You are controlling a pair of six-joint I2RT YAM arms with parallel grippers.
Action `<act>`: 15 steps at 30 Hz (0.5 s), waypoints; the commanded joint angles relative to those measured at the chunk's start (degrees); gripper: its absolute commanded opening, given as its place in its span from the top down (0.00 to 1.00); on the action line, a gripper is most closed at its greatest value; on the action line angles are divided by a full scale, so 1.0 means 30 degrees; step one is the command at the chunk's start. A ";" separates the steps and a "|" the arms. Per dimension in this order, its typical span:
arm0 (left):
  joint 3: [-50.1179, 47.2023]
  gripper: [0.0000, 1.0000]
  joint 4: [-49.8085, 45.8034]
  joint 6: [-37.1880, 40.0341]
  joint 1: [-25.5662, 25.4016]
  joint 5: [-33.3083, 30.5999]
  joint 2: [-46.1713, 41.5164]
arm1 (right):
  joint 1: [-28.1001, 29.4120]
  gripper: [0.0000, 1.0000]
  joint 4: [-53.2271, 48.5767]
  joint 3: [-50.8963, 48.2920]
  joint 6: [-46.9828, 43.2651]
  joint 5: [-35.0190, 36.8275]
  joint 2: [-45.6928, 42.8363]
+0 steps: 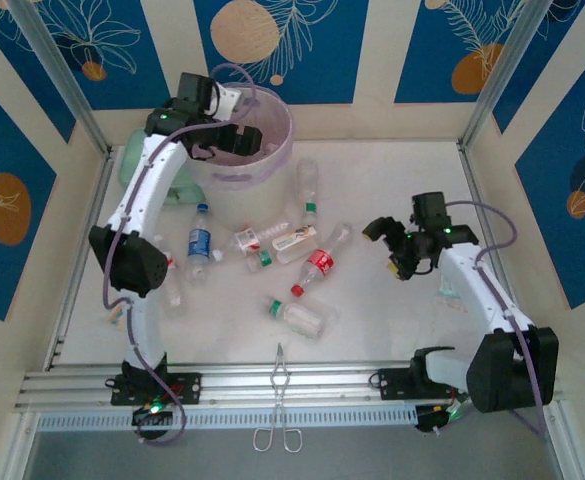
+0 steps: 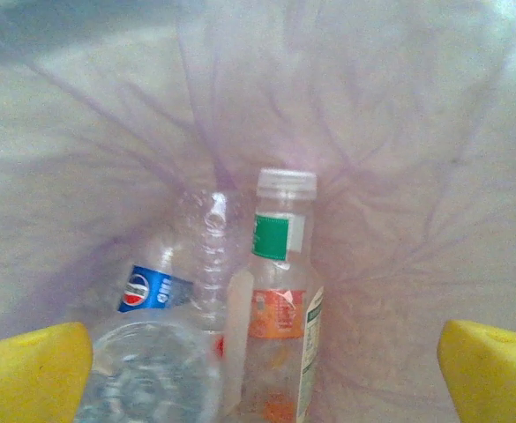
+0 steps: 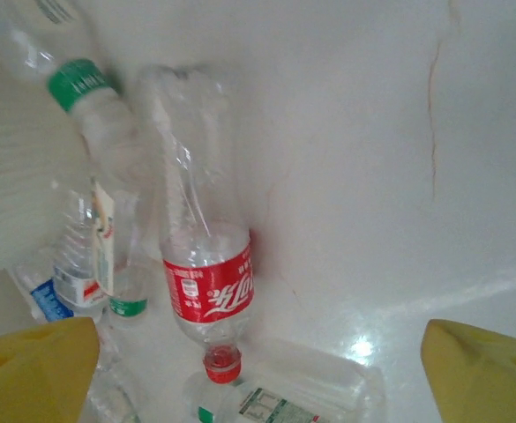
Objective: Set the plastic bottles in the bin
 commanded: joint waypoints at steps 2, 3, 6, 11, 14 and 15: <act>0.0452 0.00 -0.1577 0.1453 -0.0091 -0.1271 -0.2392 | 0.1187 0.12 0.2711 -0.0824 0.5226 0.0659 0.1311; 0.0086 0.00 -0.1713 0.1622 -0.0107 -0.1376 -0.3062 | 0.1431 0.12 0.3156 -0.0765 0.5316 0.0580 0.1827; -0.1910 0.00 -0.1512 0.1920 -0.0138 -0.0651 -0.5498 | 0.1901 0.13 0.4156 0.0005 0.4545 0.0223 0.3464; -0.7915 0.00 0.0580 0.1932 -0.0391 0.2963 -1.0667 | 0.2454 0.11 0.5566 0.1241 0.4424 0.0606 0.5783; -1.0905 0.00 0.1490 0.1281 -0.0836 0.3772 -1.3063 | 0.2539 0.06 0.6115 0.2117 0.4228 0.0512 0.7529; -1.1910 0.00 0.1845 0.0668 -0.1019 0.4113 -1.3687 | 0.2572 0.01 0.5996 0.2544 0.4179 0.0618 0.8166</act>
